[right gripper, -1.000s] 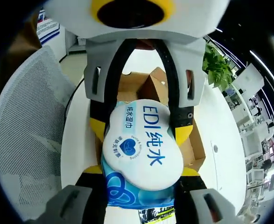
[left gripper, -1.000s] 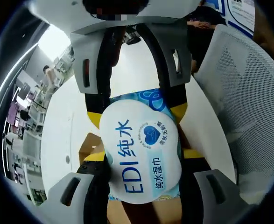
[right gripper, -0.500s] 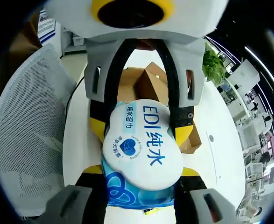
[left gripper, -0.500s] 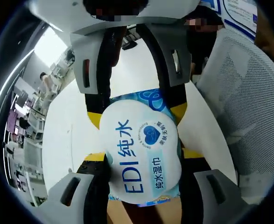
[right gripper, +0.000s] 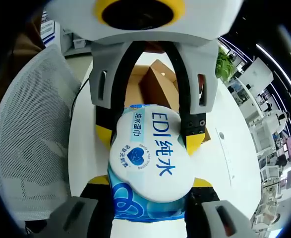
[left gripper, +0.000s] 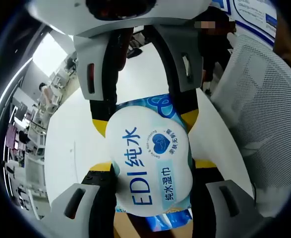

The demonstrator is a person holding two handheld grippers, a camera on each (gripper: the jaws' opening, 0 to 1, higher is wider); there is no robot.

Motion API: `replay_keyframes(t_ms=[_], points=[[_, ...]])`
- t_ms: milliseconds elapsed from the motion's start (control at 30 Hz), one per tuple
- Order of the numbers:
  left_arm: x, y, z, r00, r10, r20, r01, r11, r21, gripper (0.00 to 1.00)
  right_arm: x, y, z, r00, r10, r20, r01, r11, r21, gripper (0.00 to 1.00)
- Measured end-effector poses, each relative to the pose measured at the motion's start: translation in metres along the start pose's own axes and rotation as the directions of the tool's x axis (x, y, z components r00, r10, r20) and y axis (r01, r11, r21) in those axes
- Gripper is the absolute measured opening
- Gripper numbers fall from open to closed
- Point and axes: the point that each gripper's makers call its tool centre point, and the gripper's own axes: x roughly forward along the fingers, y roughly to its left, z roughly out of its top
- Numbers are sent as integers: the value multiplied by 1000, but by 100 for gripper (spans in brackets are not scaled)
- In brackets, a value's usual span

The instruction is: Operate the shoe box by opening the lid, removing the specified soft item, and placing it in the target area until the item is outside and the box remains undamaged.

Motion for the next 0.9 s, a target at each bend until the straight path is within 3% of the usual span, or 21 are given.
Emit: replay_keyframes(t_ms=[433,900], points=[[18,14,16,1000,7,22,-7,1000,-5,59,-6,-14,-25,1000,9,-26,-9,1000,-12,54],[34,34,14,999,20,26,-19,999,-46,59,1,-34,-38,998,41,-47,-43,998,-37,54]])
